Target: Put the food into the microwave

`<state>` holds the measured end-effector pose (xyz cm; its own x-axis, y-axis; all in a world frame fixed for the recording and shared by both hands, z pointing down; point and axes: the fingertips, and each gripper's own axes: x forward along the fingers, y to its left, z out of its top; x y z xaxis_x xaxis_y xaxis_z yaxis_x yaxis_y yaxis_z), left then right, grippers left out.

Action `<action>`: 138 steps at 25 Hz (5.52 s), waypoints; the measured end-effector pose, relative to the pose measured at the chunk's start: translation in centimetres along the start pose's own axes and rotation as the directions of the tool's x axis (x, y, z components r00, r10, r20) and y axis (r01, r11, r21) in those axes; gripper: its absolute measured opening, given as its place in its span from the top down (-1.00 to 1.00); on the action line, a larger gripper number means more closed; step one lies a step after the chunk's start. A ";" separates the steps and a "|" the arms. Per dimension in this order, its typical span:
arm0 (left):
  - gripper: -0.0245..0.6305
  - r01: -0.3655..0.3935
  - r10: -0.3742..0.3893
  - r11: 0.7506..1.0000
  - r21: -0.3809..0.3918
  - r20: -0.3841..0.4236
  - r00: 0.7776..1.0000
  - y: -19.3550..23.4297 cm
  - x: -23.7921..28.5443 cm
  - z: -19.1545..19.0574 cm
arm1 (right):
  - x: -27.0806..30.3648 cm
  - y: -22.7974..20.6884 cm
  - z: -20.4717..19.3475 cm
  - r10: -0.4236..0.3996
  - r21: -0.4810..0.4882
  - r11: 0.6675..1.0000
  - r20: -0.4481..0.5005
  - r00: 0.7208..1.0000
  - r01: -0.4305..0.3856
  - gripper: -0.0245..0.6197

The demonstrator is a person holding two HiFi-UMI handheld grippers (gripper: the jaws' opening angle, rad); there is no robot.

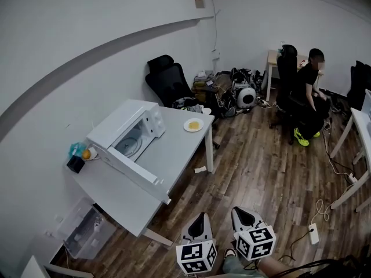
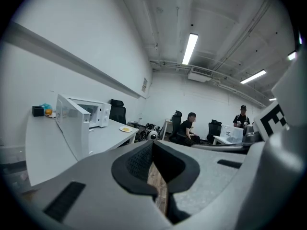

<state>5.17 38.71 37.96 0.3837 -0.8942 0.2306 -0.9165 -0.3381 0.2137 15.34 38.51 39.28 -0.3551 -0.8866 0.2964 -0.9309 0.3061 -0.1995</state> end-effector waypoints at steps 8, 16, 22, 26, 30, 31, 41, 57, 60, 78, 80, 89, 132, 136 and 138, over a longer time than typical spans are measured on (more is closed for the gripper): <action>0.92 -0.039 0.039 0.999 -0.017 -0.006 0.999 0.2 5.1 1.4 | 4.5 -3.0 2.1 0.044 -0.006 0.999 -0.026 0.999 -0.044 0.88; 0.92 -0.077 0.077 0.997 -0.017 -0.006 0.997 -0.4 9.6 2.0 | 7.6 -6.8 3.6 0.072 -0.003 0.997 -0.034 0.997 -0.072 0.88; 0.92 -0.100 0.100 0.995 -0.012 -0.014 0.995 -0.9 12.1 2.0 | 9.7 -9.2 3.6 0.099 0.007 0.995 -0.052 0.994 -0.099 0.88; 0.92 -0.114 0.114 0.993 -0.006 -0.025 0.993 -0.4 13.6 2.0 | 11.2 -9.5 3.8 0.126 0.013 0.992 -0.057 0.990 -0.125 0.88; 0.92 -0.124 0.124 0.992 -0.004 -0.017 0.992 -0.5 15.4 2.6 | 12.2 -10.7 4.4 0.138 0.000 0.990 -0.061 0.988 -0.139 0.88; 0.92 -0.125 0.125 0.992 -0.003 -0.014 0.992 -0.5 15.7 2.8 | 12.3 -11.0 4.5 0.139 0.002 0.990 -0.062 0.988 -0.139 0.88; 0.92 -0.135 0.134 0.991 -0.004 -0.023 0.991 0.2 18.5 3.1 | 15.1 -12.7 5.4 0.143 0.010 0.990 -0.068 0.987 -0.143 0.88; 0.92 -0.130 0.130 0.992 0.011 -0.036 0.991 3.9 26.5 4.5 | 23.4 -15.7 6.8 0.123 0.050 0.992 -0.070 0.990 -0.120 0.88; 0.92 -0.121 0.121 0.993 0.007 -0.027 0.992 4.6 29.2 5.8 | 25.9 -16.4 8.0 0.122 0.042 0.992 -0.069 0.990 -0.119 0.88; 0.92 -0.126 0.126 0.992 0.008 -0.050 0.991 10.4 39.5 9.9 | 37.6 -18.9 13.3 0.123 0.047 0.992 -0.060 0.991 -0.120 0.88; 0.92 -0.132 0.132 0.991 0.007 -0.052 0.990 11.3 40.2 10.3 | 38.8 -18.7 13.6 0.129 0.047 0.991 -0.064 0.990 -0.126 0.88; 0.92 -0.155 0.154 0.988 -0.004 -0.049 0.987 15.6 44.4 12.2 | 45.1 -17.9 15.6 0.158 0.030 0.987 -0.071 0.985 -0.156 0.88; 0.92 -0.292 0.273 0.947 -0.130 -0.148 0.951 25.2 57.4 12.5 | 62.2 -20.0 17.5 0.233 -0.012 0.970 -0.236 0.943 -0.242 0.88; 0.92 -0.296 0.273 0.947 -0.127 -0.175 0.946 25.5 58.8 11.6 | 63.6 -20.8 17.0 0.234 -0.005 0.970 -0.243 0.941 -0.243 0.87; 0.92 -0.303 0.276 0.944 -0.127 -0.192 0.942 25.9 59.4 11.1 | 64.4 -21.0 16.6 0.240 0.008 0.969 -0.249 0.938 -0.246 0.87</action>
<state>2.96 -26.45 46.71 0.1296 -0.8792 0.4584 -0.9675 -0.0110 0.2526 13.42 -30.78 47.06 -0.5779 -0.6721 0.4629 -0.8143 0.5119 -0.2734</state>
